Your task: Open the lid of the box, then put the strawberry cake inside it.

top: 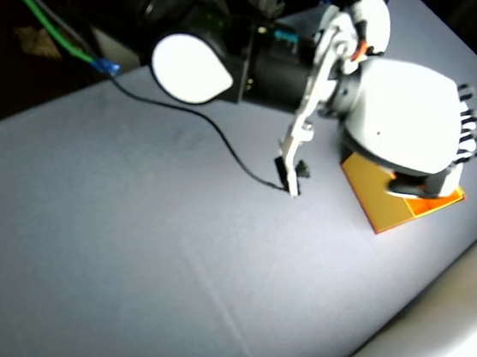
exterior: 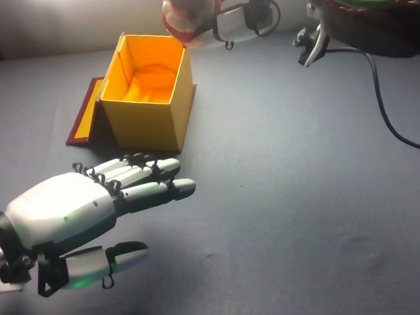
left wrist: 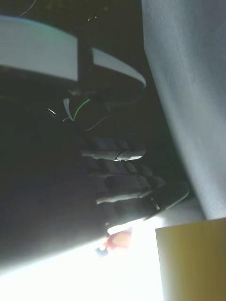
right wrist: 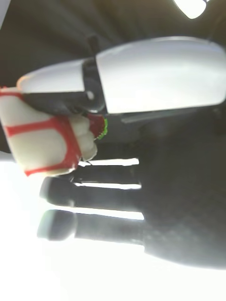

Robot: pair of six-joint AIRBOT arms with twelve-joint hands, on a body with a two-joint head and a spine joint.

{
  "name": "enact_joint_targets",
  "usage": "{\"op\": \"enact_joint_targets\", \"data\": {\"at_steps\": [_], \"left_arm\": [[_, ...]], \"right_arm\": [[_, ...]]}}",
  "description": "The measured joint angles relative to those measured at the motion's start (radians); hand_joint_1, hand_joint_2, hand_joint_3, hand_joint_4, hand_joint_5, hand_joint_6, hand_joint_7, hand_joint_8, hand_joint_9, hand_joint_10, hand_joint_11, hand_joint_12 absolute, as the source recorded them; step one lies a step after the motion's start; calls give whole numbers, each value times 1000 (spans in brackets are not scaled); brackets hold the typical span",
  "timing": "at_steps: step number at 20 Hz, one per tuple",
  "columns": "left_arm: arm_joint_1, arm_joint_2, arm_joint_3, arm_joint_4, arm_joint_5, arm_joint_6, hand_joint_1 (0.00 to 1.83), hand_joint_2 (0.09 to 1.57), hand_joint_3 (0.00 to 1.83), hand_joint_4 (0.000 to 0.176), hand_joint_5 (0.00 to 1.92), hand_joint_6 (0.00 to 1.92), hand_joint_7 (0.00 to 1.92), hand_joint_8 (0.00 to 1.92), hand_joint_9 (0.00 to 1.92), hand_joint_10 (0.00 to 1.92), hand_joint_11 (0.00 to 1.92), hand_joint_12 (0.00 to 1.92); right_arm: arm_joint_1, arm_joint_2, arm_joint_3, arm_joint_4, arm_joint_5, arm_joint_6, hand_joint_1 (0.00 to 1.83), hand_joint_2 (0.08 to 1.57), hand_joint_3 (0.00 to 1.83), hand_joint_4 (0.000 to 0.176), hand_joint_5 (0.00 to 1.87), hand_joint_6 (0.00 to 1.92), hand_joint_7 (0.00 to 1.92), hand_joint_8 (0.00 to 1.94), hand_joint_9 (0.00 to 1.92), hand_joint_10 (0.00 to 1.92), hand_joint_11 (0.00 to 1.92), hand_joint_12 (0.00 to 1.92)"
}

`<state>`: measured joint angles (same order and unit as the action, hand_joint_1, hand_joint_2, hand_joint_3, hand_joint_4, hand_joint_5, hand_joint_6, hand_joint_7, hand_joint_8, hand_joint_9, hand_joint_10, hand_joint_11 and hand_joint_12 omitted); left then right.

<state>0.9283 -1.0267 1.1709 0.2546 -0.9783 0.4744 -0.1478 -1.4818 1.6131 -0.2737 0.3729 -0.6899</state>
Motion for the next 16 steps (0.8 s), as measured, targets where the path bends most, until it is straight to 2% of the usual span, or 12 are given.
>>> {"op": "enact_joint_targets", "data": {"at_steps": [1,3,4,5,6,7,8,11,12,14,15,16], "left_arm": [[-2,0,1,-2,-1,-2,704,1440,0,65,186,8,22,5,79,14,0,1174],[-2,0,1,-4,-1,-3,736,1433,0,64,192,10,21,3,80,13,0,1170],[-2,-2,1,-1,0,-5,724,1440,0,55,192,9,24,3,81,14,0,1157],[-2,-6,5,-1,1,-5,723,1439,0,58,188,7,19,0,77,12,0,1152],[-3,-9,5,0,3,-5,725,1439,0,51,188,7,21,1,80,13,0,1150],[-4,-12,6,0,3,-5,718,1443,1,49,179,3,3,0,62,5,0,1105],[-6,-15,6,0,3,-8,715,1443,0,37,195,9,0,0,60,4,0,1097],[-6,-18,6,3,11,-14,718,1444,0,14,217,18,9,2,58,4,0,1137],[-6,-19,9,3,14,-17,692,1448,2,22,183,3,1,0,30,1,0,1131],[-8,-24,11,4,18,-21,698,1442,0,4,209,15,14,2,1,2,0,847],[-11,-27,11,4,21,-24,715,1435,0,12,234,25,27,5,16,9,0,803],[-14,-32,13,5,22,-24,751,1429,0,30,247,26,16,2,20,10,0,701]], "right_arm": [[0,-5,3,0,-7,0,1129,1235,0,0,752,1265,854,1827,974,1863,1067,1918],[0,-10,4,0,-12,0,1195,1261,1,0,750,1111,717,1690,649,1739,689,1921],[0,-15,6,0,-15,0,1166,1260,1,0,794,1191,652,1600,524,1470,461,1867],[0,-20,8,0,-16,0,1158,1264,2,0,776,1208,658,1600,554,1440,471,1882],[1,-33,11,0,-18,0,1184,1277,1,0,714,1160,692,1686,685,1652,693,1913],[3,-42,14,0,-23,0,1173,1269,0,0,780,1168,642,1657,595,1546,579,1893],[6,-53,20,3,-32,0,1286,1286,0,0,702,1219,580,1600,621,1696,516,1875],[8,-79,25,8,-42,0,1175,1283,1,0,595,1368,779,1523,742,1338,723,1738],[8,-85,30,8,-48,0,1184,1287,1,0,593,1334,772,1569,700,1382,547,1830],[8,-89,34,7,-60,-2,1167,1325,1,0,549,1320,709,1722,836,1706,840,1917],[10,-89,36,7,-64,-2,1143,1344,6,0,532,1553,623,1661,826,1693,833,1920],[11,-90,37,8,-68,-3,1145,1350,2,0,448,1549,703,1640,582,1528,229,1918]]}}
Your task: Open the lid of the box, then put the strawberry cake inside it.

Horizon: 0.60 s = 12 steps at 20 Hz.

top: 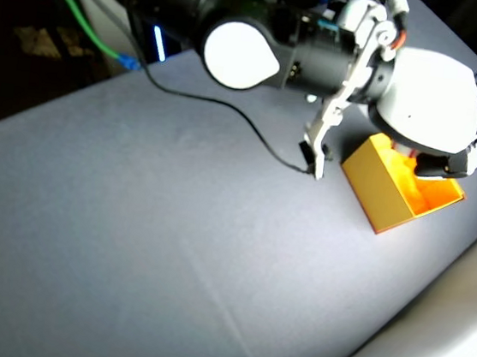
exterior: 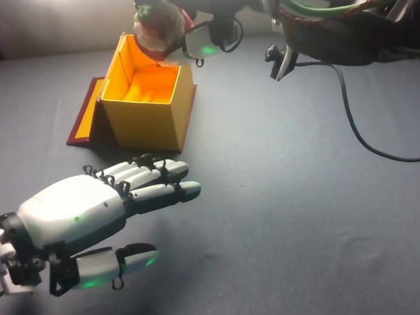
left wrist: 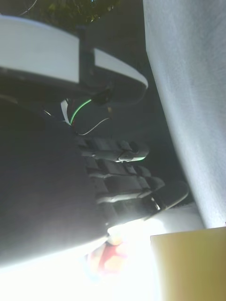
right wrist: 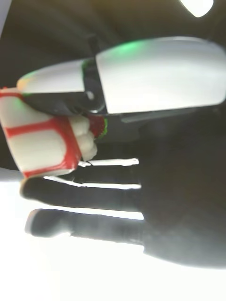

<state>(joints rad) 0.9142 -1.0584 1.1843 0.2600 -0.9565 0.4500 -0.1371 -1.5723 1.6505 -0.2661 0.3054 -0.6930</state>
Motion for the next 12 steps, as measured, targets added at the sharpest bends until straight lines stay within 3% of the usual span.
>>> {"op": "enact_joint_targets", "data": {"at_steps": [1,2,3,4,6,8,9,10,12], "left_arm": [[-2,-1,0,4,0,-1,770,1426,0,21,262,31,37,8,35,16,0,674],[-4,-1,0,8,0,-3,790,1421,0,12,274,29,65,9,61,25,0,731],[-4,-1,0,10,-1,-3,766,1421,0,11,276,24,97,10,77,31,0,824],[-6,-1,0,11,0,-3,745,1427,0,15,261,15,110,8,82,35,0,910],[-10,-4,3,11,1,-4,750,1422,0,17,253,9,93,2,85,36,0,949],[-10,-6,4,11,1,-6,736,1425,0,25,249,7,117,8,98,45,0,1023],[-11,-8,4,11,0,-6,732,1425,0,14,248,6,122,10,94,43,0,1026],[-13,-11,5,11,2,-7,706,1428,0,20,252,7,148,14,105,55,0,1106],[-15,-12,5,18,2,-8,673,1438,1,21,230,1,179,18,119,77,0,1192]], "right_arm": [[1,-3,2,-1,0,0,1141,1323,0,0,518,1493,728,1583,563,1385,286,1873],[3,-7,5,-5,-7,0,1157,1301,0,0,560,1438,764,1531,647,1359,512,1834],[4,-12,9,-7,-8,-2,1140,1305,0,0,561,1459,743,1533,643,1286,561,1792],[8,-16,11,-7,-15,-3,1294,1264,0,0,589,1367,716,1398,741,1511,610,1708],[10,-22,11,-8,-19,-3,1327,1269,1,0,568,1334,680,1427,743,1624,710,1715],[10,-27,11,-11,-21,-3,1331,1260,0,0,595,1328,687,1409,759,1592,699,1682],[10,-28,11,-12,-21,-3,1175,1279,0,0,635,1375,722,1492,692,1360,658,1696],[10,-29,14,-13,-23,-3,1294,1269,2,0,605,1407,684,1420,716,1556,586,1697],[10,-32,21,-12,-29,-3,1324,1263,2,0,598,1466,683,1387,734,1563,585,1692]]}}
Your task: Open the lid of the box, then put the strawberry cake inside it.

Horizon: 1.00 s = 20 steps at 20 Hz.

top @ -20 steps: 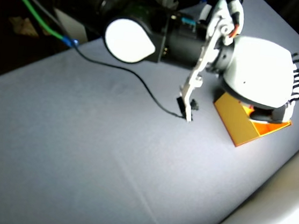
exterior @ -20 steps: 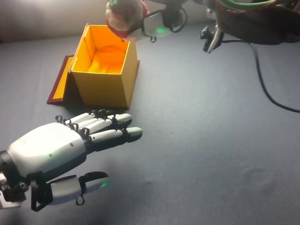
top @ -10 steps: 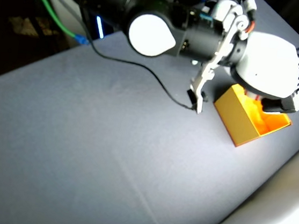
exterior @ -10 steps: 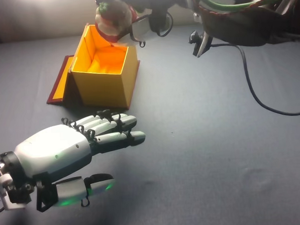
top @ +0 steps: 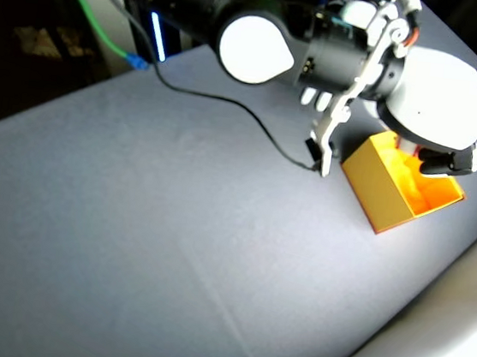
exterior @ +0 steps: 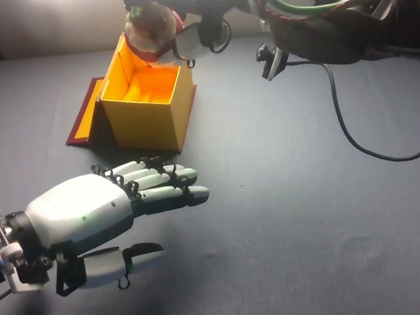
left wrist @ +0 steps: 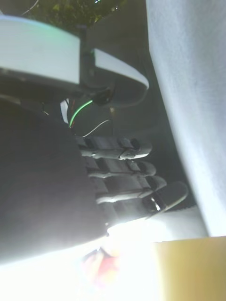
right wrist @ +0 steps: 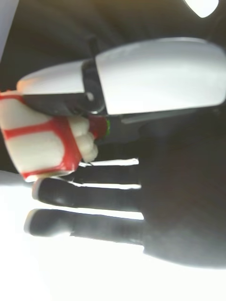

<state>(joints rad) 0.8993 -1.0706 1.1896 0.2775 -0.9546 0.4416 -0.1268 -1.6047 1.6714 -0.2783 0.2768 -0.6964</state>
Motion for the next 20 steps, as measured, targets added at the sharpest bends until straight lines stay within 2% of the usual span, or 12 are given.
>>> {"op": "enact_joint_targets", "data": {"at_steps": [1,2,3,4,5,6,9,13,14,15,17,20], "left_arm": [[-2,0,0,0,0,-2,681,1440,1,21,224,0,208,16,93,189,0,1238],[-2,0,1,0,0,-2,679,1439,0,23,197,0,141,2,24,273,0,1214],[-6,0,1,0,1,-2,686,1438,0,17,187,0,98,0,4,260,0,1128],[-7,0,1,0,0,-2,700,1438,0,17,203,9,97,2,5,219,0,1025],[-7,0,1,0,-1,-2,707,1437,0,13,201,7,101,2,6,185,0,940],[-7,0,1,0,-1,-2,696,1439,0,12,227,19,168,18,50,213,0,954],[-8,-4,7,-3,-1,-3,714,1432,0,1,242,30,157,2,35,245,0,898],[-9,-4,7,-2,-2,-3,749,1424,0,0,216,17,119,0,40,255,0,993],[-9,-4,7,-4,-3,-3,755,1422,0,4,211,13,106,0,38,248,0,970],[-9,-4,7,-6,-3,-3,751,1424,1,15,209,11,69,6,14,197,0,883],[-10,-4,7,-10,-5,-3,743,1425,0,28,244,22,21,3,8,64,0,701],[-9,-4,5,-31,-6,-2,799,1422,0,51,236,14,11,0,0,11,0,492]], "right_arm": [[0,-2,3,0,-8,-1,1309,1280,3,0,527,1473,668,1447,744,1595,543,1716],[0,-4,6,0,-15,-7,1121,1225,0,0,360,905,462,931,483,1179,317,1681],[0,-6,8,0,-26,-8,944,1156,0,0,211,459,266,364,205,603,63,1428],[0,-8,8,0,-31,-10,828,1105,0,6,78,177,128,109,71,254,12,931],[0,-8,8,-1,-37,-14,806,1082,0,22,43,58,85,24,35,112,2,595],[0,-8,8,1,-37,-14,775,1090,1,39,8,11,61,4,58,89,0,525],[1,-8,10,0,-37,-14,741,1098,0,11,0,0,3,0,30,17,0,482],[1,-8,11,-3,-39,-16,730,1126,3,30,0,0,0,0,6,1,0,436],[1,-8,6,-11,-43,-17,745,1131,1,14,0,0,0,0,0,0,0,274],[1,-6,-5,-19,-44,-18,731,1136,2,16,0,0,0,0,0,0,0,54],[1,4,-30,-27,-43,-18,724,1135,1,33,0,0,0,0,0,0,0,1],[1,69,-94,-43,-18,-18,630,1196,22,5,0,0,0,0,0,0,0,0]]}}
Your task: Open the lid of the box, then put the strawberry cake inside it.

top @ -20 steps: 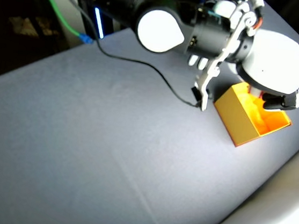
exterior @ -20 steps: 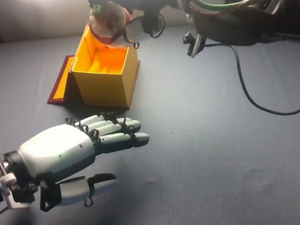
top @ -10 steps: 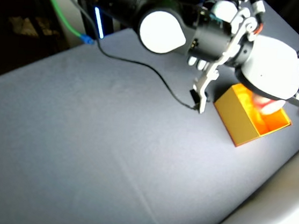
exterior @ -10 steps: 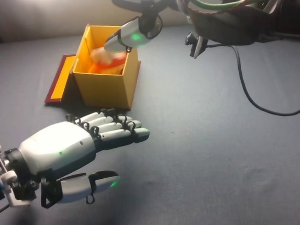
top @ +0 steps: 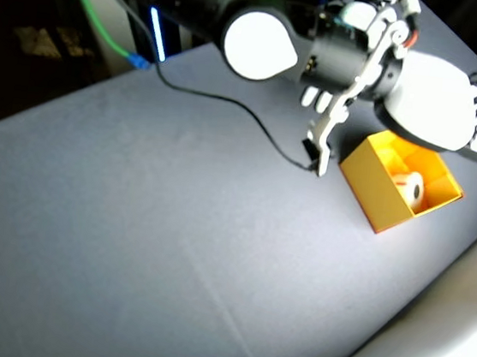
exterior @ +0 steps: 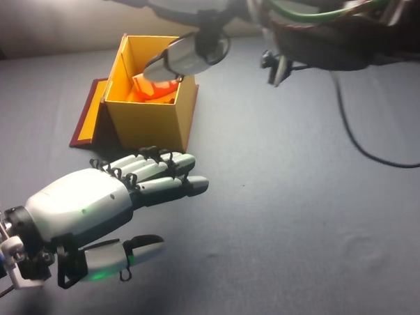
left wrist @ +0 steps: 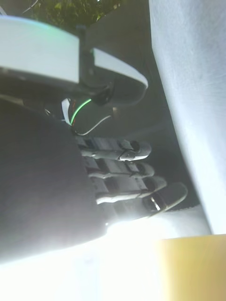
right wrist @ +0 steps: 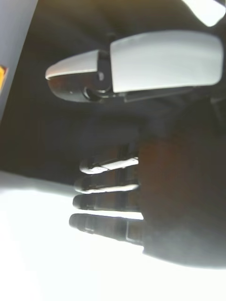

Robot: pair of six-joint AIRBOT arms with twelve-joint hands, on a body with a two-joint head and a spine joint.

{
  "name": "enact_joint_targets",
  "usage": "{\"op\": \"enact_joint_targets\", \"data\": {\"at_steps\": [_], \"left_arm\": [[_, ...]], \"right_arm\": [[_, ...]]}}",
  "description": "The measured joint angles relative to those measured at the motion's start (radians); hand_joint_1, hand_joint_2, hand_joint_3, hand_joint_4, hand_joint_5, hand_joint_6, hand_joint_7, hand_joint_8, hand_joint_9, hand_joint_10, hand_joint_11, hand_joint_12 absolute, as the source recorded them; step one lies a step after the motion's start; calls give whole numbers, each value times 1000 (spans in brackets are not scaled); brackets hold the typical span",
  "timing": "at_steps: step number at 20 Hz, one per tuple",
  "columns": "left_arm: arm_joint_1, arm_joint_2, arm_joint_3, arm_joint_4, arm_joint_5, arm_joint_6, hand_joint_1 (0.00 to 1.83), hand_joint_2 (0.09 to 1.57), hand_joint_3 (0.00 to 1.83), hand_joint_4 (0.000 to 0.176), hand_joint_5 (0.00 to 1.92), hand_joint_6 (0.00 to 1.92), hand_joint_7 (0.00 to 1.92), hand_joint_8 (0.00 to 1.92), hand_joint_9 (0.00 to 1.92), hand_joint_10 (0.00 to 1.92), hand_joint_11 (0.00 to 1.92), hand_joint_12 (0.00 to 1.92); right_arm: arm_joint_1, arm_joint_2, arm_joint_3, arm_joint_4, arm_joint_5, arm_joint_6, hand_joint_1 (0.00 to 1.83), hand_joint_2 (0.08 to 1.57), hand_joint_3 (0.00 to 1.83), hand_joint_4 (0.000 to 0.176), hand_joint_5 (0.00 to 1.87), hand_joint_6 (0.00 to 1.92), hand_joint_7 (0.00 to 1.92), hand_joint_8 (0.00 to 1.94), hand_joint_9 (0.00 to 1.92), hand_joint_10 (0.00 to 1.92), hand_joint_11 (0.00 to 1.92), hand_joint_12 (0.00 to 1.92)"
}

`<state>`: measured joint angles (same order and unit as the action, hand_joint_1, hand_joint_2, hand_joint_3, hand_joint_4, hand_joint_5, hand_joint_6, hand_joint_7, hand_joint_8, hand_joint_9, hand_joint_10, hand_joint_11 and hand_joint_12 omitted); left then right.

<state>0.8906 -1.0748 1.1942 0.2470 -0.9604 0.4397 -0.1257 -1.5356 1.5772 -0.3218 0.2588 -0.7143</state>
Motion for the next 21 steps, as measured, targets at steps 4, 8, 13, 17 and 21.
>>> {"op": "enact_joint_targets", "data": {"at_steps": [4,8,13,17,21], "left_arm": [[35,16,-28,-66,-31,41,631,1435,0,31,246,3,22,0,32,8,0,485],[74,54,-53,-151,-74,80,574,1432,0,53,208,4,30,3,46,13,0,692],[138,96,-99,-235,-151,137,637,1429,1,19,188,1,48,1,65,13,0,583],[161,120,-113,-293,-222,163,572,1420,2,0,150,1,90,2,96,12,0,734],[178,138,-136,-303,-290,188,532,1434,2,53,20,3,18,0,31,3,0,400]], "right_arm": [[-16,127,-95,-11,56,-1,544,1203,3,15,0,0,0,0,0,0,0,0],[-57,172,-172,-11,103,-3,348,1219,10,24,0,0,0,0,0,0,0,0],[-145,299,-307,-30,293,0,408,1306,29,0,0,0,0,0,0,0,0,0],[-280,446,-391,31,437,-2,227,1330,23,82,0,0,0,0,0,0,0,0],[-428,546,-473,85,615,-2,276,1305,0,63,0,0,0,0,0,0,0,0]]}}
